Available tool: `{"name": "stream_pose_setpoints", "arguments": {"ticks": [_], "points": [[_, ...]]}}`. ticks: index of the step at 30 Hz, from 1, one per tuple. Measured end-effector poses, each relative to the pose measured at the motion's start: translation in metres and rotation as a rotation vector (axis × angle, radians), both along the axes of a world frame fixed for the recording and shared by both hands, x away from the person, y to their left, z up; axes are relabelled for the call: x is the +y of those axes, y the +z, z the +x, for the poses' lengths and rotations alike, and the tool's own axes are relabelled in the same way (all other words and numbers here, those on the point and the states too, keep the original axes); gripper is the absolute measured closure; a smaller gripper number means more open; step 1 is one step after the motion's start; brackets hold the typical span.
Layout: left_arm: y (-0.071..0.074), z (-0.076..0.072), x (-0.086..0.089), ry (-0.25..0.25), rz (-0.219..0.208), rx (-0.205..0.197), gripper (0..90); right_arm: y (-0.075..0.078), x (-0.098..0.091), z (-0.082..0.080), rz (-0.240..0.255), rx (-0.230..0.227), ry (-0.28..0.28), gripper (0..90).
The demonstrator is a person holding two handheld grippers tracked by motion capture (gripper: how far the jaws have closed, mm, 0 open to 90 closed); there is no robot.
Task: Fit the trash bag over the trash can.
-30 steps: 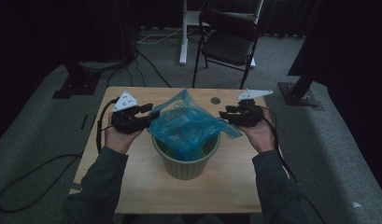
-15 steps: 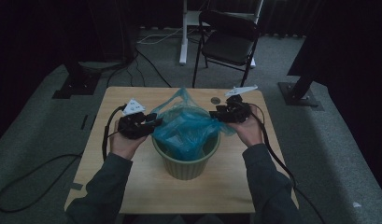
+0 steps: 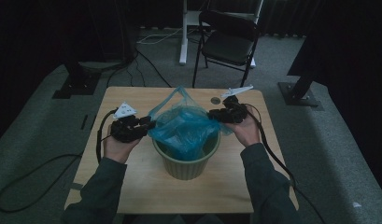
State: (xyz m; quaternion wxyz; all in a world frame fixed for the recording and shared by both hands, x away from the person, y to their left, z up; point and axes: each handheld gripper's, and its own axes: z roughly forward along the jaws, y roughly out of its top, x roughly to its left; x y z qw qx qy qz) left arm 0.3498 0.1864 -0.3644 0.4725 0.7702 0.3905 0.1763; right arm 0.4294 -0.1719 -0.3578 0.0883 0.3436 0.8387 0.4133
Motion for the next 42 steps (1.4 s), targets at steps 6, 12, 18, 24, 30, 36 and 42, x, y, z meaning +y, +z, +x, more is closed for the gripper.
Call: {"name": "stream_pose_setpoints", "arguments": {"ticks": [6,12,18,24,30,36,42], "points": [[-0.001,-0.001,0.004,0.0,-0.012,-0.003,67.7,0.002,0.0,0.0,0.001,-0.02,-0.021,80.6],[-0.001,-0.003,0.003,-0.003,-0.004,-0.012,67.6,0.002,0.0,0.0,0.003,-0.021,-0.024,80.6],[-0.002,-0.003,0.006,-0.006,-0.028,-0.01,67.6,0.003,-0.005,-0.004,0.036,-0.056,-0.035,87.5],[-0.004,-0.003,0.007,-0.004,-0.014,-0.008,69.9,0.002,-0.012,0.0,0.001,-0.044,-0.081,90.0],[-0.016,0.001,0.007,0.003,0.02,0.014,82.2,-0.008,-0.015,0.003,-0.018,-0.004,-0.097,89.9],[-0.028,0.004,0.01,0.006,0.035,0.046,88.9,-0.021,-0.023,0.003,-0.022,0.031,-0.119,89.9],[-0.041,0.004,0.007,-0.002,0.065,0.08,89.3,-0.03,-0.032,-0.001,-0.019,0.06,-0.129,89.9]]}}
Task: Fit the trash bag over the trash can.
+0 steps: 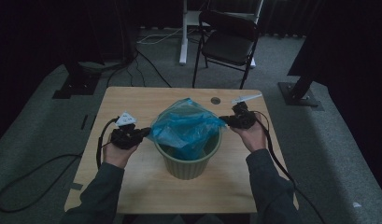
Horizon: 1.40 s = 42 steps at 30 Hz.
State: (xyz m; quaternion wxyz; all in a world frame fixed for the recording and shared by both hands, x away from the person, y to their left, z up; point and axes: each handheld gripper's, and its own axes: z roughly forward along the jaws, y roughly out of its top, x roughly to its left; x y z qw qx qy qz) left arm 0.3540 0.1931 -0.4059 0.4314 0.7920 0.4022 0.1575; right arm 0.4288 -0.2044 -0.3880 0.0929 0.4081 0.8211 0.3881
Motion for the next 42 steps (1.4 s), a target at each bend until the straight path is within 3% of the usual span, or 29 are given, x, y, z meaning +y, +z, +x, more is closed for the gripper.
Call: {"name": "stream_pose_setpoints", "arguments": {"ticks": [6,8,12,21,23,26,32,34,38,42], "points": [[-0.006,0.001,0.003,0.015,-0.018,0.03,89.0,-0.005,-0.006,-0.003,-0.006,0.025,-0.011,89.9],[-0.001,0.0,0.006,0.025,-0.045,0.015,84.1,-0.005,-0.007,-0.005,-0.009,0.015,-0.003,88.2],[0.013,-0.004,0.014,0.04,-0.085,-0.021,75.4,0.002,-0.011,-0.01,0.009,-0.02,-0.013,75.2],[0.029,-0.006,0.029,0.058,-0.134,-0.062,71.1,0.026,-0.025,-0.015,0.058,-0.079,-0.044,66.6],[0.035,-0.007,0.03,0.041,-0.163,-0.08,70.0,0.029,-0.027,-0.016,0.073,-0.084,-0.038,66.1],[0.042,-0.009,0.025,0.004,-0.162,-0.113,67.4,0.031,-0.027,-0.018,0.078,-0.088,-0.032,65.9],[0.049,-0.012,0.004,-0.111,-0.153,-0.116,61.3,0.03,-0.024,-0.023,0.071,-0.088,0.003,65.9],[0.048,-0.011,-0.001,-0.124,-0.153,-0.105,63.2,0.029,-0.022,-0.026,0.078,-0.089,0.01,66.1],[0.044,-0.015,-0.008,-0.145,-0.126,-0.107,80.3,0.024,-0.018,-0.034,0.08,-0.092,0.054,67.7],[0.041,-0.022,-0.01,-0.153,-0.092,-0.115,88.4,0.024,-0.019,-0.042,0.079,-0.097,0.085,71.2]]}}
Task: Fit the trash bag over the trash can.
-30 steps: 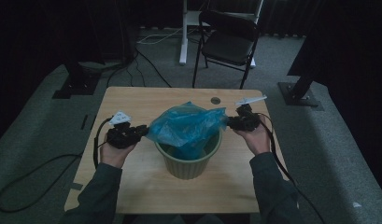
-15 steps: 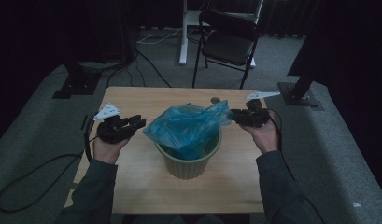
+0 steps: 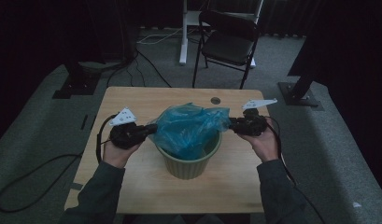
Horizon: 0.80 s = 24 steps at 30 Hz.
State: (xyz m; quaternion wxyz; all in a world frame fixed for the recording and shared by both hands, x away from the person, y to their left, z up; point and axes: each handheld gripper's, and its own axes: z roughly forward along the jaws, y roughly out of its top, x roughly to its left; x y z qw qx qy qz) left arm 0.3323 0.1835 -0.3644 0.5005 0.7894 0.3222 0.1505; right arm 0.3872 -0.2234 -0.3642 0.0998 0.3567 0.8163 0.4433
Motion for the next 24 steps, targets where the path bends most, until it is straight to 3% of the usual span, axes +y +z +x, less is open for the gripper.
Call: {"name": "stream_pose_setpoints", "arguments": {"ticks": [5,11,16,17,21,22,24], "points": [[-0.003,-0.003,0.004,0.012,0.015,-0.003,89.2,0.001,-0.007,-0.007,-0.035,-0.003,0.0,72.3],[-0.004,-0.001,0.006,0.026,0.012,-0.002,89.1,0.001,-0.021,-0.012,-0.01,0.003,0.0,68.1],[-0.006,0.0,0.006,0.027,0.007,-0.001,88.7,0.0,-0.022,-0.016,0.008,0.002,0.043,63.8],[-0.006,0.001,0.006,0.028,0.004,0.0,88.7,0.0,-0.019,-0.017,0.023,-0.005,0.084,61.8],[-0.007,0.0,0.006,0.027,0.003,0.001,88.6,0.002,-0.007,-0.018,0.052,-0.019,0.14,58.0],[-0.007,0.0,0.006,0.026,0.005,0.0,88.5,0.003,-0.005,-0.018,0.055,-0.019,0.145,58.8],[-0.007,-0.002,0.006,0.023,0.007,-0.005,88.6,0.005,-0.001,-0.017,0.053,-0.018,0.156,73.2]]}}
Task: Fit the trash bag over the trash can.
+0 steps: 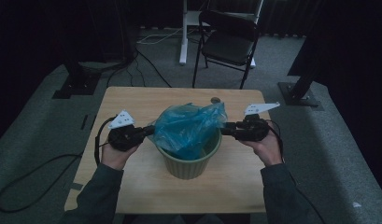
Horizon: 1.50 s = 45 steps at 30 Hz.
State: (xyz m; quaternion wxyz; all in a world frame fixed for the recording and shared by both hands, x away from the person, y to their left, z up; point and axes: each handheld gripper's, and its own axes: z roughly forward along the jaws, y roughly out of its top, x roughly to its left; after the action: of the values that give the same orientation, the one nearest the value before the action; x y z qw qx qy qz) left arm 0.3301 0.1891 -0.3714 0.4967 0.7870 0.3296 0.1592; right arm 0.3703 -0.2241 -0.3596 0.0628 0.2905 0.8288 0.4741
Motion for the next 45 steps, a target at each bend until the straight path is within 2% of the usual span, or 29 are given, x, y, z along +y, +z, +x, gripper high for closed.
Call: {"name": "stream_pose_setpoints", "arguments": {"ticks": [3,5,10,16,18,20,22,25,28,34,37,42,45], "points": [[-0.002,-0.004,0.0,-0.003,0.007,-0.004,88.9,0.0,0.002,-0.002,-0.014,0.002,0.005,86.7],[-0.005,-0.006,0.002,-0.003,0.004,-0.002,89.3,-0.001,0.001,-0.003,-0.023,0.001,0.0,89.4],[-0.011,-0.013,0.005,-0.011,0.015,0.005,89.5,-0.006,-0.003,-0.008,-0.04,0.017,0.008,89.8],[-0.023,-0.031,0.004,-0.034,0.031,0.023,89.6,-0.016,0.001,-0.023,-0.117,0.06,0.085,89.8],[-0.024,-0.034,0.003,-0.038,0.031,0.024,89.7,-0.018,0.002,-0.025,-0.122,0.069,0.1,89.8],[-0.029,-0.039,0.0,-0.055,0.03,0.037,89.7,-0.023,0.007,-0.031,-0.121,0.085,0.139,89.7],[-0.031,-0.04,-0.004,-0.066,0.036,0.04,89.6,-0.025,0.011,-0.032,-0.112,0.088,0.148,89.7],[-0.03,-0.038,-0.011,-0.057,0.062,0.027,89.6,-0.026,0.019,-0.029,-0.108,0.085,0.148,89.7],[-0.03,-0.034,-0.01,-0.048,0.052,0.035,89.6,-0.026,0.021,-0.028,-0.106,0.085,0.138,89.7],[-0.032,-0.015,-0.008,0.004,0.039,0.037,89.6,-0.029,0.026,-0.018,-0.079,0.079,0.105,89.7],[-0.036,-0.011,-0.01,0.005,0.022,0.047,89.6,-0.031,0.027,-0.013,-0.082,0.079,0.081,89.7],[-0.046,-0.013,-0.014,-0.005,0.055,0.052,89.6,-0.044,0.025,-0.008,-0.101,0.112,0.066,89.7],[-0.053,-0.012,-0.017,-0.006,0.094,0.068,89.7,-0.051,0.023,-0.007,-0.11,0.13,0.055,89.8]]}}
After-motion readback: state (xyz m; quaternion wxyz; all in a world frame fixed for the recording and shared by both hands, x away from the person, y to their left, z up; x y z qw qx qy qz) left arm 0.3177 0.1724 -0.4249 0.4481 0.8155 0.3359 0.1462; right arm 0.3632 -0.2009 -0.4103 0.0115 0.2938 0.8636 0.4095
